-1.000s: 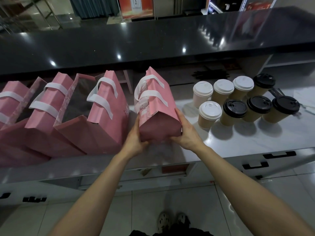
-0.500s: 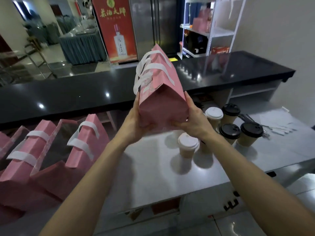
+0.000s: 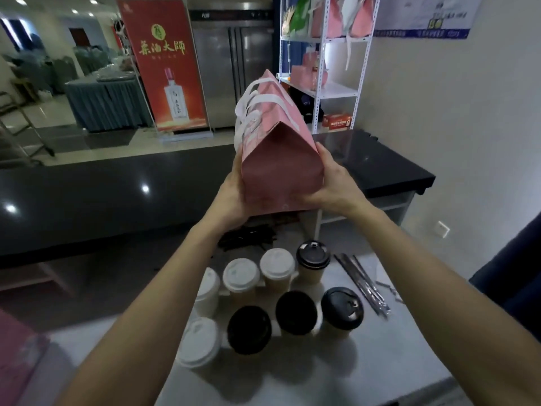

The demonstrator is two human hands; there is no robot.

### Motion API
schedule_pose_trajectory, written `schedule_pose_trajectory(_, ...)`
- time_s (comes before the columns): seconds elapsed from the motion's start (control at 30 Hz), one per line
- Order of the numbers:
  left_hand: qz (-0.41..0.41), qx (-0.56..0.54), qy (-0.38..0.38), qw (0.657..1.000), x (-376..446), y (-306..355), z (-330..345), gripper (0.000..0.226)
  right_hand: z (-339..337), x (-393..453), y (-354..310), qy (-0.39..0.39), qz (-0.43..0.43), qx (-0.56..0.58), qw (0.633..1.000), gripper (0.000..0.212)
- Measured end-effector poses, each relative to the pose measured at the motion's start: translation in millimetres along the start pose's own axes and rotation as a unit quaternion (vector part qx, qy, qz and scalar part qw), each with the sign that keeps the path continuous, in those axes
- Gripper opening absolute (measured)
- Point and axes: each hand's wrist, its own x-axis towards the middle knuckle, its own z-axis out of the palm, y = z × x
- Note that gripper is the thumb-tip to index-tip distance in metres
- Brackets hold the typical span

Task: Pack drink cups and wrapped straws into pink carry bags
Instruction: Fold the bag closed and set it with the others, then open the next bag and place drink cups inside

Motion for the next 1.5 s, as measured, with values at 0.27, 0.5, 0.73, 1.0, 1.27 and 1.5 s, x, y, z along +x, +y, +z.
schedule_pose_trajectory(0.27,-0.080,0.032,0.011,0.996,111,10,129,0.140,-94,66,131,-0.047,0.030,-0.018,0.998,0.140)
schedule_pose_trajectory(0.5,-0.110,0.079,0.013,0.991,156,17,195,0.129,-121,94,209,-0.069,0.058,-0.003,0.996,0.135)
schedule_pose_trajectory(0.73,-0.134,0.093,0.019,0.986,163,20,210,0.135,-117,94,238,-0.051,0.074,0.020,0.996,0.127)
schedule_pose_trajectory(1.0,-0.161,0.093,0.016,0.982,158,32,204,0.143,-131,84,222,-0.071,0.103,-0.014,0.992,0.136)
schedule_pose_trajectory(1.27,-0.175,0.339,-0.071,0.922,65,37,117,0.080,-107,1,169,-0.203,0.117,-0.159,0.959,0.096)
schedule_pose_trajectory(1.5,-0.279,0.440,-0.159,0.838,-53,13,31,0.074,16,-14,69,-0.324,0.005,-0.147,0.934,0.082)
